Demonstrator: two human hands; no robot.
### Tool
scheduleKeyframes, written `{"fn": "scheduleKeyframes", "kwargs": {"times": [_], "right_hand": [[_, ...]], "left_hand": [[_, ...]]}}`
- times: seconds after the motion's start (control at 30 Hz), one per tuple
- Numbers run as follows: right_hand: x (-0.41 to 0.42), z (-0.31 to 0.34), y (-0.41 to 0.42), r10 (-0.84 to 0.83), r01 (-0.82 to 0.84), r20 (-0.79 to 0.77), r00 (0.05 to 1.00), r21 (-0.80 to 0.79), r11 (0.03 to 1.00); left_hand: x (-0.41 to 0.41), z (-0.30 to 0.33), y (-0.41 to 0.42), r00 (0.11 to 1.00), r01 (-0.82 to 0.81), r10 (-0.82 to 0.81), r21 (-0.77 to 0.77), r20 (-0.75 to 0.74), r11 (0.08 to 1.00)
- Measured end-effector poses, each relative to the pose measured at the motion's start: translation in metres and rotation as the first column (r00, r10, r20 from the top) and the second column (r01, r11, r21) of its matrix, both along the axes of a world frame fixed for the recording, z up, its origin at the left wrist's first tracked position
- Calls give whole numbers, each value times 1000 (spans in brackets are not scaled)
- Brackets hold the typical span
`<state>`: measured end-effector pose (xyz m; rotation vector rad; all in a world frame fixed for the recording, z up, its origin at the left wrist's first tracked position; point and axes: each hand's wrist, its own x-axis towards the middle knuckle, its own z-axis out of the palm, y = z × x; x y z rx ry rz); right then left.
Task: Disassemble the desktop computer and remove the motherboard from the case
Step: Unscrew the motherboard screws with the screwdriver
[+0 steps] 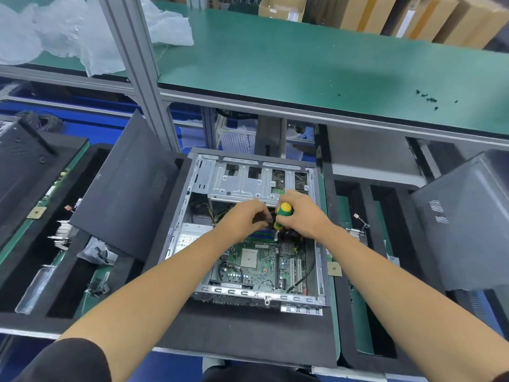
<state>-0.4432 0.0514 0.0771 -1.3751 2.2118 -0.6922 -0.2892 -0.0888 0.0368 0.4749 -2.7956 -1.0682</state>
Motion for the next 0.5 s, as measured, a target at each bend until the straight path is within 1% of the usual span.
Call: {"fn": "scheduleKeyframes", "kwargs": {"times": [0.03,0.07,0.1,0.13,0.2,0.3,0.37,0.5], "right_hand": [[-1,0,2,-8,8,-10,1000,-2,1000],[-2,0,4,-17,17,-11,1000,-7,1000],[-3,1,7,-26,26,-11,1000,-14,1000],[-3,1,9,-35,35,-14,999,-27,999],[-2,1,14,-57,55,-42,997,-52,997],[-1,3,16,-58,54,-121,991,-30,998],[-1,3,14,-56,55,-148,987,-11,998],[-1,2,11,-27,35,-172,985,41,999]], "left_hand": [[0,-2,2,998,42,-36,-139,46,989],[1,-5,5,992,94,-72,-237,100,967],[1,-10,8,986,128,-90,-283,142,951],[2,-15,11,983,129,-84,-285,165,950],[1,-23,15,987,64,-29,-218,159,974],[0,-32,23,993,-14,24,-96,112,995],[-1,-37,27,997,7,-5,-27,71,1000],[-3,-44,29,996,80,-81,20,38,997]]}}
